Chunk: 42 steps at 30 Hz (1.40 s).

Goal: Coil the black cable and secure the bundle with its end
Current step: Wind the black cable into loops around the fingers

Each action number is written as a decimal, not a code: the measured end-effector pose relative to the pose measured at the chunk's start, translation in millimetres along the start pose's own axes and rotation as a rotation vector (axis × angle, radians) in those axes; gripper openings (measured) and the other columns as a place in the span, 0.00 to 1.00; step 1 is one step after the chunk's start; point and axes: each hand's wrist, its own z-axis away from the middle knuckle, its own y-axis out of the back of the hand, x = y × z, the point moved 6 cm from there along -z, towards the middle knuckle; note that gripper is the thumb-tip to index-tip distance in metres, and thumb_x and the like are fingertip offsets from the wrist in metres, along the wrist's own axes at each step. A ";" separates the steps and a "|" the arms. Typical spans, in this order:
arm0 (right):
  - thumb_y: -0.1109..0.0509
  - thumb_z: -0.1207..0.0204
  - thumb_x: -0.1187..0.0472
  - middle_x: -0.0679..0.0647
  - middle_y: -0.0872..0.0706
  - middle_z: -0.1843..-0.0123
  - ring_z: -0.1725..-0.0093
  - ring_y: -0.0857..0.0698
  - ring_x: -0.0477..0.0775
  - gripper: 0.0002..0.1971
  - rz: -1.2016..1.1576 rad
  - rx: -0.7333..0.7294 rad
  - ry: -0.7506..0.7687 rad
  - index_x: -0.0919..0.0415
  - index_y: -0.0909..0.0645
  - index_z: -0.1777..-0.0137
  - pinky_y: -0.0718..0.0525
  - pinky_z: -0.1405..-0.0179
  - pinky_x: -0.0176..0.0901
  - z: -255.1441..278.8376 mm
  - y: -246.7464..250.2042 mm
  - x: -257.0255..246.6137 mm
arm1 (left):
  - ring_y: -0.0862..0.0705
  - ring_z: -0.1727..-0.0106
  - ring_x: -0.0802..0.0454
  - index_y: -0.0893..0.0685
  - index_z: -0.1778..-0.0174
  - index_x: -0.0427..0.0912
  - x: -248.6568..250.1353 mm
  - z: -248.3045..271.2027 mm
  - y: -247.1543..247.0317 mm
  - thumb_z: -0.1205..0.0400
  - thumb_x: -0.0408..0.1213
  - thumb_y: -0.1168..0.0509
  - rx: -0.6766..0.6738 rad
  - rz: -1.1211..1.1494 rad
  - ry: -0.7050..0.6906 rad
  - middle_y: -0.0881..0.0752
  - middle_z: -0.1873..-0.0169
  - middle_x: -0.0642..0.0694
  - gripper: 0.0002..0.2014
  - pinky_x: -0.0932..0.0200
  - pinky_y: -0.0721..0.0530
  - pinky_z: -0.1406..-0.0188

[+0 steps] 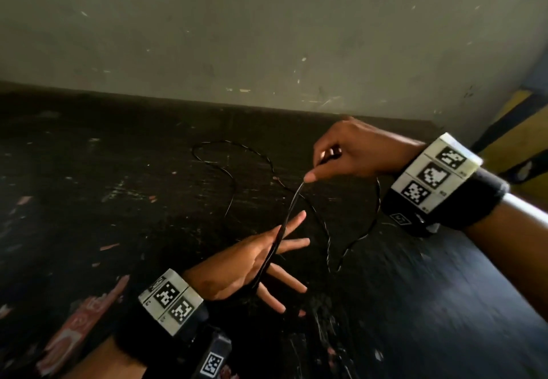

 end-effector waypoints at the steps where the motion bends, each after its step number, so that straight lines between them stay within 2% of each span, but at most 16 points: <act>1: 0.29 0.33 0.41 0.43 0.15 0.69 0.66 0.17 0.37 0.18 -0.013 0.009 -0.022 0.57 0.13 0.63 0.25 0.68 0.23 -0.4 -5.5 8.1 | 0.16 0.37 0.35 0.39 0.28 0.78 3.1 1.2 -1.9 0.20 0.60 0.54 -0.018 0.037 -0.015 0.31 0.21 0.53 0.22 0.40 0.10 0.57; 4: 0.33 0.35 0.36 0.49 0.15 0.71 0.72 0.19 0.42 0.24 -0.079 0.038 -0.093 0.59 0.15 0.66 0.24 0.72 0.29 -0.4 -30.1 35.1 | 0.18 0.34 0.31 0.35 0.29 0.79 11.5 4.3 -3.9 0.21 0.61 0.51 -0.065 0.150 -0.047 0.26 0.24 0.52 0.22 0.40 0.11 0.57; 6: 0.33 0.34 0.37 0.52 0.18 0.74 0.77 0.23 0.42 0.25 -0.158 0.090 -0.154 0.61 0.17 0.68 0.25 0.76 0.31 0.6 -45.0 48.8 | 0.19 0.34 0.30 0.35 0.29 0.78 16.8 5.7 -4.5 0.19 0.60 0.52 -0.092 0.198 -0.070 0.26 0.24 0.51 0.21 0.40 0.11 0.58; 11: 0.35 0.22 0.52 0.46 0.23 0.79 0.80 0.26 0.37 0.21 -0.374 0.230 -0.172 0.65 0.17 0.71 0.31 0.78 0.25 3.7 -89.6 49.4 | 0.15 0.39 0.32 0.35 0.26 0.73 37.7 -0.6 -6.9 0.18 0.58 0.52 -0.185 0.375 -0.142 0.28 0.22 0.46 0.22 0.43 0.09 0.62; 14: 0.36 0.21 0.63 0.42 0.24 0.77 0.79 0.25 0.35 0.16 -0.474 0.274 -0.183 0.57 0.20 0.72 0.31 0.74 0.26 5.5 -119.5 42.4 | 0.15 0.41 0.30 0.36 0.24 0.71 57.4 -11.6 0.5 0.17 0.57 0.53 -0.148 0.504 -0.244 0.31 0.21 0.44 0.23 0.42 0.09 0.64; 16: 0.36 0.25 0.66 0.41 0.23 0.72 0.75 0.22 0.34 0.10 -0.535 0.233 -0.169 0.59 0.20 0.67 0.27 0.72 0.29 4.6 -140.8 30.1 | 0.13 0.42 0.30 0.36 0.25 0.72 70.3 -18.9 9.7 0.17 0.57 0.54 -0.056 0.529 -0.319 0.32 0.21 0.43 0.22 0.43 0.09 0.65; 18: 0.36 0.21 0.62 0.44 0.19 0.69 0.72 0.19 0.37 0.05 -0.505 0.123 -0.193 0.59 0.19 0.54 0.21 0.70 0.34 4.4 -157.6 13.9 | 0.13 0.43 0.31 0.39 0.24 0.73 80.3 -24.6 22.7 0.16 0.57 0.54 0.070 0.489 -0.374 0.33 0.20 0.44 0.22 0.44 0.08 0.64; 22: 0.39 0.18 0.55 0.55 0.12 0.54 0.58 0.12 0.49 0.12 -0.341 -0.143 -0.258 0.58 0.22 0.40 0.11 0.56 0.49 10.4 -161.1 -15.1 | 0.14 0.40 0.33 0.43 0.24 0.76 82.0 -28.8 49.6 0.16 0.58 0.55 0.256 0.328 -0.403 0.37 0.18 0.45 0.22 0.42 0.10 0.54; 24: 0.38 0.18 0.55 0.56 0.13 0.50 0.55 0.13 0.52 0.11 -0.299 -0.155 -0.258 0.58 0.21 0.41 0.11 0.55 0.49 14.7 -149.0 -26.2 | 0.14 0.40 0.35 0.44 0.24 0.76 73.3 -29.0 58.3 0.16 0.58 0.55 0.308 0.284 -0.373 0.38 0.17 0.46 0.22 0.41 0.11 0.52; 27: 0.36 0.20 0.57 0.55 0.13 0.54 0.59 0.14 0.51 0.08 -0.260 -0.144 -0.210 0.59 0.20 0.46 0.13 0.57 0.47 18.4 -128.9 -38.7 | 0.13 0.41 0.37 0.46 0.24 0.77 58.4 -28.7 61.8 0.16 0.59 0.56 0.366 0.232 -0.343 0.41 0.17 0.48 0.23 0.37 0.13 0.50; 30: 0.36 0.21 0.60 0.57 0.10 0.58 0.62 0.10 0.53 0.06 -0.248 -0.370 -0.177 0.59 0.21 0.48 0.10 0.58 0.50 23.3 -130.6 -42.5 | 0.13 0.41 0.39 0.47 0.25 0.78 46.0 -27.9 60.5 0.17 0.59 0.56 0.434 0.214 -0.341 0.43 0.16 0.48 0.22 0.36 0.13 0.49; 32: 0.37 0.21 0.63 0.60 0.09 0.59 0.64 0.09 0.54 0.05 -0.252 -0.495 -0.182 0.60 0.23 0.48 0.11 0.60 0.46 26.4 -138.5 -40.3 | 0.13 0.40 0.38 0.45 0.26 0.78 39.6 -27.6 63.9 0.16 0.59 0.55 0.456 0.300 -0.353 0.44 0.16 0.48 0.22 0.37 0.12 0.50; 34: 0.37 0.21 0.65 0.61 0.09 0.57 0.65 0.11 0.54 0.09 -0.250 -0.562 -0.198 0.62 0.23 0.43 0.13 0.65 0.42 29.3 -147.6 -39.9 | 0.14 0.40 0.36 0.44 0.26 0.78 35.9 -25.4 67.8 0.17 0.59 0.52 0.451 0.427 -0.370 0.44 0.16 0.45 0.22 0.37 0.13 0.50; 36: 0.36 0.22 0.66 0.58 0.11 0.56 0.67 0.15 0.47 0.12 -0.228 -0.554 -0.175 0.60 0.24 0.39 0.17 0.67 0.35 28.3 -152.3 -45.0 | 0.14 0.39 0.35 0.43 0.26 0.79 33.8 -22.4 69.1 0.18 0.59 0.52 0.475 0.443 -0.373 0.46 0.16 0.45 0.22 0.37 0.13 0.50; 40: 0.35 0.23 0.65 0.53 0.18 0.38 0.59 0.24 0.38 0.19 -0.182 -0.425 -0.011 0.56 0.25 0.32 0.24 0.60 0.33 17.7 -132.2 -67.5 | 0.20 0.33 0.37 0.41 0.31 0.83 24.5 -19.5 62.2 0.18 0.61 0.54 0.553 0.200 -0.279 0.50 0.15 0.51 0.19 0.41 0.10 0.58; 42: 0.34 0.23 0.64 0.52 0.17 0.40 0.58 0.25 0.36 0.18 -0.129 -0.373 0.019 0.56 0.23 0.32 0.24 0.59 0.28 13.1 -112.8 -71.8 | 0.20 0.31 0.43 0.38 0.34 0.86 15.5 -18.9 60.4 0.18 0.62 0.54 0.535 0.086 -0.258 0.44 0.17 0.52 0.17 0.39 0.13 0.49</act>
